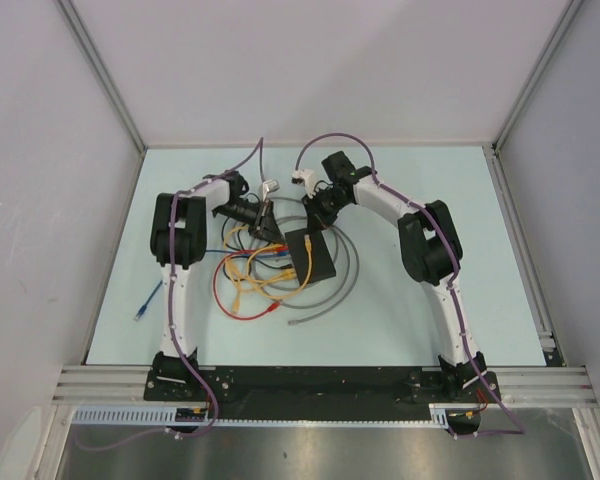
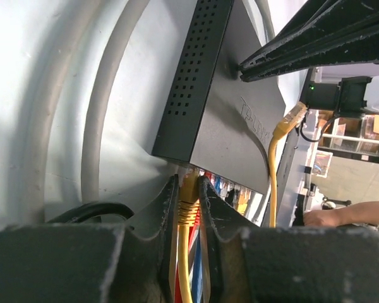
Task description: Pull the plug from the switch port
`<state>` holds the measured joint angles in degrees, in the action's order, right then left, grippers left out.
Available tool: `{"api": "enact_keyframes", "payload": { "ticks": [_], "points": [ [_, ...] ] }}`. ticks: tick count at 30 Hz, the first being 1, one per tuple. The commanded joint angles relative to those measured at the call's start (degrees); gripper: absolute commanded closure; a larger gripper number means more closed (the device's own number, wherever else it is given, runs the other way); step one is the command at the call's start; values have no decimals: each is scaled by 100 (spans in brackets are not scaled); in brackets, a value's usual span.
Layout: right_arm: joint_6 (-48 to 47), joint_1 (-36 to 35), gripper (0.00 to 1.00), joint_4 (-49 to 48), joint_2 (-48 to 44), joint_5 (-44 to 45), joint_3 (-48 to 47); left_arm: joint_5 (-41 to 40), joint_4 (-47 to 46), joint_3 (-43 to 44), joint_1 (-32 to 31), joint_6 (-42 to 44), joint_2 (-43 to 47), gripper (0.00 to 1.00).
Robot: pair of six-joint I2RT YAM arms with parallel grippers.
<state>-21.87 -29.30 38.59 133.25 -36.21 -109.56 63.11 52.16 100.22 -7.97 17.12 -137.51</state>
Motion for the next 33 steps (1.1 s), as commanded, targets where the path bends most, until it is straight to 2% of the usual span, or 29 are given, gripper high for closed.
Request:
{"api": "enact_keyframes", "payload": {
  "ticks": [1, 6, 8, 12, 14, 21, 23, 29, 33],
  "points": [
    [-186, 30, 100, 597, 324, 834, 312, -519, 180, 86, 102, 484, -4, 100],
    [-195, 21, 100, 606, 289, 870, 356, -554, 59, -661, 94, 425, 137, 100],
    [-195, 30, 100, 624, 298, 870, 339, -650, -92, -584, 85, 205, 172, 100],
    [-186, 21, 100, 659, 324, 843, 295, -1877, -250, 5, 6, -472, 23, 100],
    [-213, 29, 100, 711, 307, 834, 268, -2066, -373, 67, -3, -561, 49, 100],
    [-230, 82, 100, 878, -97, 194, -83, -1416, -522, -266, -21, -745, 14, 100],
    [-283, -32, 100, 966, -115, 175, -92, -1372, -488, -66, -73, -763, -56, 100],
    [-151, -128, 100, 800, 52, 674, 267, -1450, -444, 480, -223, -869, -188, 100],
    [-55, -146, 100, 624, 43, 1036, 733, -1828, -356, 367, -232, -825, -127, 100]
  ]
}}
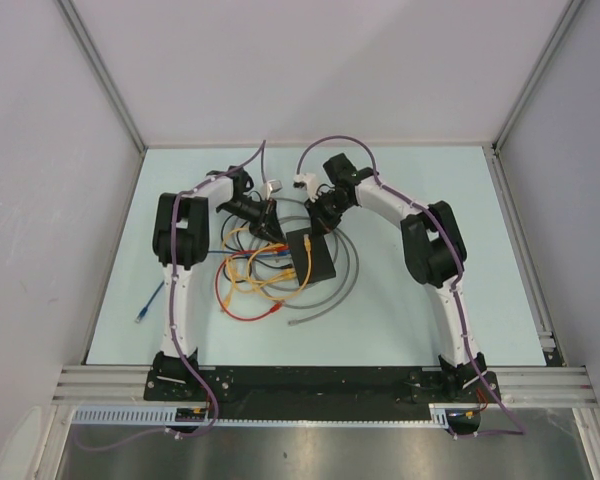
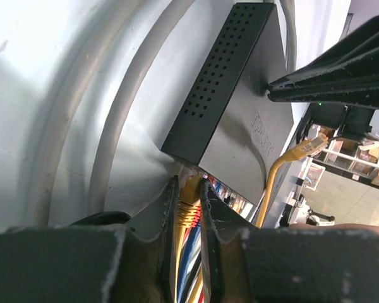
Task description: Pull the plug from the switch port
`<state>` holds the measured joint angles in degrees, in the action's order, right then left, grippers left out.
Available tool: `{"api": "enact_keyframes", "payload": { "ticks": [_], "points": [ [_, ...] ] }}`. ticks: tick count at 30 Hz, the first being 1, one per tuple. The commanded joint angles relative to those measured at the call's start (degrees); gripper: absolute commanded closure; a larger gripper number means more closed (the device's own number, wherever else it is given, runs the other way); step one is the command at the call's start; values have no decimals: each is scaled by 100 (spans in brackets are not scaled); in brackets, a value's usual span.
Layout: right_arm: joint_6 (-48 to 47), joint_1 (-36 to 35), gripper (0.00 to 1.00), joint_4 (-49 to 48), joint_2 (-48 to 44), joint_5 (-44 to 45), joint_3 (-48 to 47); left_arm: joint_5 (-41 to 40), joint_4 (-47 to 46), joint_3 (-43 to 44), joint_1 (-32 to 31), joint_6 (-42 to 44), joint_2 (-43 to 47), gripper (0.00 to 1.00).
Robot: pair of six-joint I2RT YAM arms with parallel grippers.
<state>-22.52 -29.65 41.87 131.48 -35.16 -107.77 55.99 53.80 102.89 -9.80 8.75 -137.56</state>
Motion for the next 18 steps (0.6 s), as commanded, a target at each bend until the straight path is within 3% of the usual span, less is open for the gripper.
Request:
{"api": "enact_keyframes", "payload": {
  "ticks": [1, 4, 8, 15, 18],
  "points": [
    [20, -111, 100, 287, 220, 993, 590, -1229, -450, 30, -39, 56, -96, 100],
    [46, -111, 100, 278, 246, 1037, 634, -1730, -450, -357, 4, 161, 132, 100],
    [55, -129, 100, 269, 273, 1072, 616, -1731, -441, -770, 49, 179, 352, 100],
    [73, -173, 100, 243, 291, 1081, 608, -2056, -160, 239, 57, 328, 98, 100],
    [46, -190, 100, 234, 264, 1099, 660, -2057, 34, 180, 75, 548, 194, 100]
  ]
}}
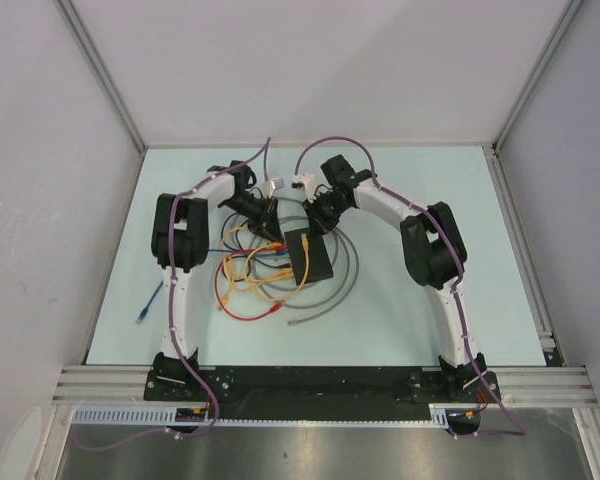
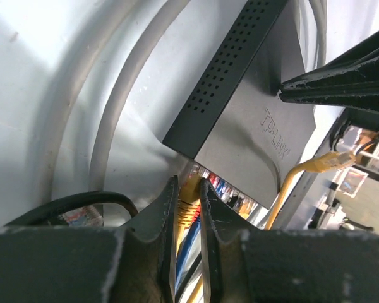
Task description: Pull the plug from the switch port
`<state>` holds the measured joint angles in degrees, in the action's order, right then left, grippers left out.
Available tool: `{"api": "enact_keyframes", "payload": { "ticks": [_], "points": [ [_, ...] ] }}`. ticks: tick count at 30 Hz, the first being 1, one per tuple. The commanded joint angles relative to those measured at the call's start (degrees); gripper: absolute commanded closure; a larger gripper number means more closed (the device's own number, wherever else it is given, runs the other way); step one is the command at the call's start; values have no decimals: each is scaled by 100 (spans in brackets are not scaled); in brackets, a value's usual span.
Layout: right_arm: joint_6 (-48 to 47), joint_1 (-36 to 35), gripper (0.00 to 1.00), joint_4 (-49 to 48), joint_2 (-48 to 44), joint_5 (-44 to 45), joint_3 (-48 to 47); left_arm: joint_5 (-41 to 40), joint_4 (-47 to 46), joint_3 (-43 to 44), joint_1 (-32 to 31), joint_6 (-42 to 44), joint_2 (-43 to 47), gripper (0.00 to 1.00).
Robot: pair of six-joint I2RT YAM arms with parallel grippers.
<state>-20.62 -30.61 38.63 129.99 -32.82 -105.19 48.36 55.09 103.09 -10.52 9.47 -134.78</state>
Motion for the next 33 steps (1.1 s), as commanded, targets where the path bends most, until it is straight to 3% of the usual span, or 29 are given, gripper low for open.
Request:
{"api": "enact_keyframes", "payload": {
  "ticks": [1, 7, 17, 21, 24, 29, 33],
  "points": [
    [-153, -112, 100, 558, 404, 882, 420, -1163, -86, -189, 156, 511, -14, 100],
    [-161, -121, 100, 549, 378, 882, 473, -978, -244, -1149, 182, 660, 513, 100],
    [-144, -94, 100, 531, 386, 874, 473, -135, -16, -773, 499, 1240, 830, 100],
    [-135, -94, 100, 523, 386, 874, 455, 970, 125, -852, 551, 1584, 1181, 100],
    [-135, -94, 100, 531, 386, 874, 446, 1604, 379, -537, 551, 1663, 1471, 100],
    [-118, -68, 100, 540, 404, 856, 438, 1897, 916, 263, 595, 1751, 1613, 100],
    [-109, -50, 100, 540, 413, 847, 438, 1958, 243, 677, 1007, 727, 1779, 100]
  ]
}}
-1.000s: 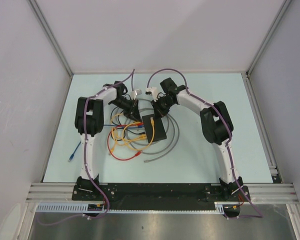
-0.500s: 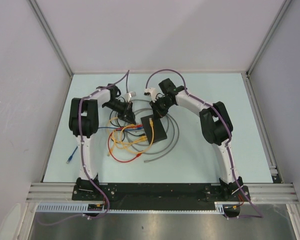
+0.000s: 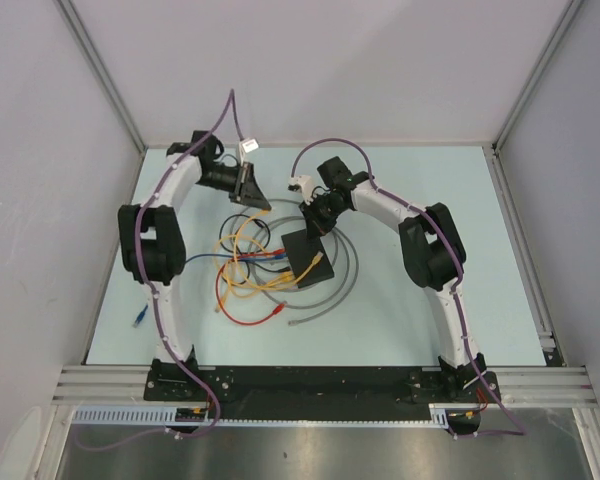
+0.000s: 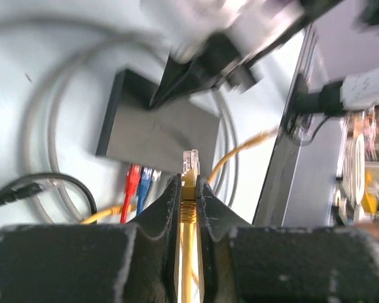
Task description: Pull the plug from the switch port
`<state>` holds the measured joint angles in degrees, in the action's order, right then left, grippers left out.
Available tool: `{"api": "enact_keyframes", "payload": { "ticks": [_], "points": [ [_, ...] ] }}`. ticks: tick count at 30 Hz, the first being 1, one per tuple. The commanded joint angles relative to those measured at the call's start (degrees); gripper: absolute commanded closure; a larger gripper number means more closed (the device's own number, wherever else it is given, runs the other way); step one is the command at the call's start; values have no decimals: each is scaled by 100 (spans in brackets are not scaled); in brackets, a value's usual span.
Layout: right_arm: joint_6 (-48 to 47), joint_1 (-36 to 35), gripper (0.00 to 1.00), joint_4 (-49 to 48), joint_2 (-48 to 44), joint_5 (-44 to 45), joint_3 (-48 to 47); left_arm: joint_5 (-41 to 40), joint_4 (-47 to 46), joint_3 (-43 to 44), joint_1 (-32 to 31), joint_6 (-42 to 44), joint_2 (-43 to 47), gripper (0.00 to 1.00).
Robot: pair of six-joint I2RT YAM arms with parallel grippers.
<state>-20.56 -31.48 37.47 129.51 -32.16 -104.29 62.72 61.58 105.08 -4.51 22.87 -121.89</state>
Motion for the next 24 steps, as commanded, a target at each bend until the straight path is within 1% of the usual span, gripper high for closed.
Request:
{"api": "enact_keyframes", "payload": {
  "ticks": [1, 2, 3, 4, 5, 6, 7, 9, 11, 12, 14, 15, 18, 21, 24],
  "points": [
    [-115, 37, 100, 656, 452, 782, 348, 548, -567, 513, 433, -800, 542, 100],
    [-115, 46, 100, 665, 452, 782, 339, 531, -751, 557, 669, -950, 595, 100],
    [-107, 46, 100, 656, 452, 782, 330, 470, -910, 636, 880, -1273, 735, 100],
    [-106, 46, 100, 656, 469, 782, 330, 391, -1372, 654, 978, -1442, 832, 100],
    [-106, 46, 100, 665, 470, 790, 322, 190, -1629, 672, 1179, -1609, 920, 100],
    [-106, 46, 100, 673, 487, 790, 313, 32, -1858, 768, 1259, -1959, 1060, 100],
    [-89, 46, 100, 674, 487, 782, 295, -135, -2287, 856, 1347, -2136, 1114, 100],
    [-89, 46, 100, 674, 487, 782, 286, -671, -2501, 1302, 1558, -2504, 1167, 100],
    [-89, 37, 100, 682, 505, 782, 286, -1303, -2590, 1541, 1664, -2560, 1202, 100],
    [-89, 37, 100, 682, 496, 782, 278, -1802, -2616, 1646, 1699, -2568, 1263, 100],
    [-98, 20, 100, 673, 496, 799, 286, -2349, -2547, 1691, 1726, -2534, 1273, 100],
    [-98, 28, 100, 665, 496, 799, 278, -2961, -2502, 1657, 1726, -2516, 1281, 100],
    [-115, 28, 100, 665, 496, 817, 260, -3738, -2397, 1341, 1726, -2542, 1229, 100],
    [-115, 37, 100, 673, 496, 834, 251, -3811, -2432, 981, 1734, -2603, 1115, 100],
    [-115, 37, 100, 674, 487, 834, 260, -4091, -2362, 866, 1726, -2586, 904, 100]
  ]
}}
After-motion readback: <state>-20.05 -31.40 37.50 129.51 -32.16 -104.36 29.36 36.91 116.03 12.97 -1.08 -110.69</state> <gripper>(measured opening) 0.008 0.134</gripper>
